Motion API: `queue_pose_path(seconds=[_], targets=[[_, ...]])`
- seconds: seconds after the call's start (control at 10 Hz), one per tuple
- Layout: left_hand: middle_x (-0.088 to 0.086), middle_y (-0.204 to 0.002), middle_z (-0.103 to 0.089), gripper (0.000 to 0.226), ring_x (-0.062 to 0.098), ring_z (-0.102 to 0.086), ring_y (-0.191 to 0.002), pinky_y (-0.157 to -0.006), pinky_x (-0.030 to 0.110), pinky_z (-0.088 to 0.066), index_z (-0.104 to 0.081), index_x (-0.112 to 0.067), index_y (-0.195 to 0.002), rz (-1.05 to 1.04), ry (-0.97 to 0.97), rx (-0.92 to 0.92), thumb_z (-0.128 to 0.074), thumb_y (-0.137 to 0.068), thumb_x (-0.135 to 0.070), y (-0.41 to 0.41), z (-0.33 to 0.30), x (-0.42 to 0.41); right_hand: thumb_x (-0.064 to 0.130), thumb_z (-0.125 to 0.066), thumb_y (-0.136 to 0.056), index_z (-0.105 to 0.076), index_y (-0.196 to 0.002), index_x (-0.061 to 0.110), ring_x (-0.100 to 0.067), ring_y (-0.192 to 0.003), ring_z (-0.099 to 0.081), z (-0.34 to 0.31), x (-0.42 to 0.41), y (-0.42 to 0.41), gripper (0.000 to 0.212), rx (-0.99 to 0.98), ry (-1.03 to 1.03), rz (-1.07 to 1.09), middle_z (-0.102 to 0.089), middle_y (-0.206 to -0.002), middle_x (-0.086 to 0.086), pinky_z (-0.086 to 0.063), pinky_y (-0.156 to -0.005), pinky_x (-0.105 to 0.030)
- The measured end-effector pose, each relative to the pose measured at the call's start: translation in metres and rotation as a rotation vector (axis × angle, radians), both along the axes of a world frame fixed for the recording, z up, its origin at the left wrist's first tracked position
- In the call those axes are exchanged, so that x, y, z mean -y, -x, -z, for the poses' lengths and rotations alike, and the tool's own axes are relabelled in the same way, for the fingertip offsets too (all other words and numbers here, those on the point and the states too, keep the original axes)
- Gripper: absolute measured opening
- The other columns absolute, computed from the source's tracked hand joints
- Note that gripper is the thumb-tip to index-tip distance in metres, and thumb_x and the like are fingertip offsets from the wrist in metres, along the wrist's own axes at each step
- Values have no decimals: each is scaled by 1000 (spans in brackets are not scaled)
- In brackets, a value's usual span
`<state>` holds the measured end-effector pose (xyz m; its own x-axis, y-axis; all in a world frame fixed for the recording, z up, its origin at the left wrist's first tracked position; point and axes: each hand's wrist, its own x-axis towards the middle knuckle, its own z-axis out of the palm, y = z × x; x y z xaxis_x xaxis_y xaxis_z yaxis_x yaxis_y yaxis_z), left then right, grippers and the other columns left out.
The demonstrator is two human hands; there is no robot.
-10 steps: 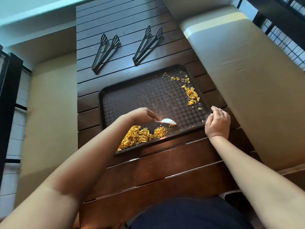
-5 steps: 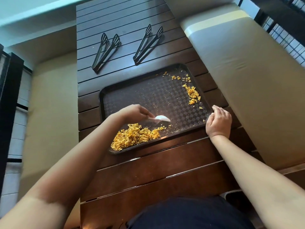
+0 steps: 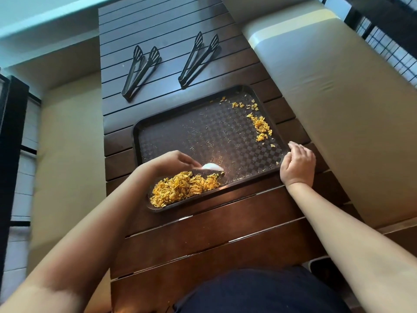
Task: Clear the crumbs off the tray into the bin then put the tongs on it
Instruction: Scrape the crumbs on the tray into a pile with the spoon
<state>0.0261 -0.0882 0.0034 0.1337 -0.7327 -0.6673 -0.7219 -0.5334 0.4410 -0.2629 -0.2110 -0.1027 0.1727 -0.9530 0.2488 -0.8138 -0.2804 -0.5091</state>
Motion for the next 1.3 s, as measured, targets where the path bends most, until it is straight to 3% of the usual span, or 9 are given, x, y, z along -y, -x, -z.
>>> queue_pose_path(seconds=[0.1, 0.2, 0.3, 0.4, 0.6, 0.8, 1.0, 1.1, 1.3], targets=[[-4, -95, -66, 25, 4, -41, -53, -51, 19, -37, -68, -30, -109, -120, 86, -16, -50, -95, -20, 0, 5, 0, 22, -29, -81, -64, -106, -3, -39, -99, -59, 0, -1, -1, 50, -1, 1, -1, -66, -109, -19, -43, -89, -45], [-3, -105, -64, 26, 7, -51, -64, -59, 19, -43, -67, -26, -113, -142, 45, -31, -49, -96, -19, 4, 11, -3, 23, -29, -81, -65, -107, -2, -39, -100, -59, -1, -1, -1, 50, -1, -2, 3, -66, -110, -18, -42, -90, -45], [-3, -115, -63, 26, 12, -58, -95, -85, 27, -46, -67, -24, -113, -99, -21, -54, -49, -95, -17, 2, 13, -9, 23, -29, -81, -64, -107, -2, -38, -100, -59, -1, -1, -1, 51, -4, -3, 3, -66, -110, -18, -42, -90, -44], [-5, -110, -64, 25, 10, -57, -97, -88, 27, -43, -68, -27, -110, -53, -66, -78, -50, -95, -17, -5, 13, -18, 23, -28, -81, -64, -107, -3, -39, -100, -58, -1, -1, -1, 51, -5, -5, 3, -66, -110, -19, -42, -91, -44], [-2, -79, -62, 24, 2, -39, -45, -41, 13, -32, -67, -23, -110, -446, 196, -71, -49, -96, -16, -11, 20, -25, 23, -28, -82, -64, -108, -3, -39, -101, -58, 0, -1, -1, 51, -8, -11, 5, -66, -110, -19, -42, -91, -45], [6, -92, -69, 23, 15, -52, -68, -62, 27, -43, -69, -37, -101, -294, 106, -82, -51, -95, -23, 7, 26, -26, 23, -28, -81, -64, -108, -2, -39, -103, -58, 2, 0, -1, 52, -12, -22, 7, -66, -111, -18, -41, -93, -45], [-10, -113, -66, 23, 7, -59, -98, -84, 24, -44, -68, -37, -109, 15, 33, 91, -52, -94, -28, 15, 13, -17, 22, -29, -81, -64, -108, -2, -39, -101, -58, 1, -1, -1, 50, -4, -9, 2, -66, -110, -18, -42, -92, -46], [-12, -110, -66, 24, 5, -57, -94, -83, 24, -43, -68, -36, -110, 139, -15, 178, -53, -93, -28, 10, 3, -13, 21, -29, -81, -64, -107, -3, -39, -100, -59, 1, 0, -1, 50, -2, -9, 7, -66, -110, -18, -42, -91, -45], [-4, -77, -59, 27, 9, -42, -57, -54, 21, -36, -66, -21, -116, -185, 138, -38, -47, -96, -17, -2, -6, 4, 21, -29, -82, -64, -107, -3, -39, -100, -59, 3, -1, -1, 49, 2, 0, 8, -67, -109, -18, -43, -90, -46]])
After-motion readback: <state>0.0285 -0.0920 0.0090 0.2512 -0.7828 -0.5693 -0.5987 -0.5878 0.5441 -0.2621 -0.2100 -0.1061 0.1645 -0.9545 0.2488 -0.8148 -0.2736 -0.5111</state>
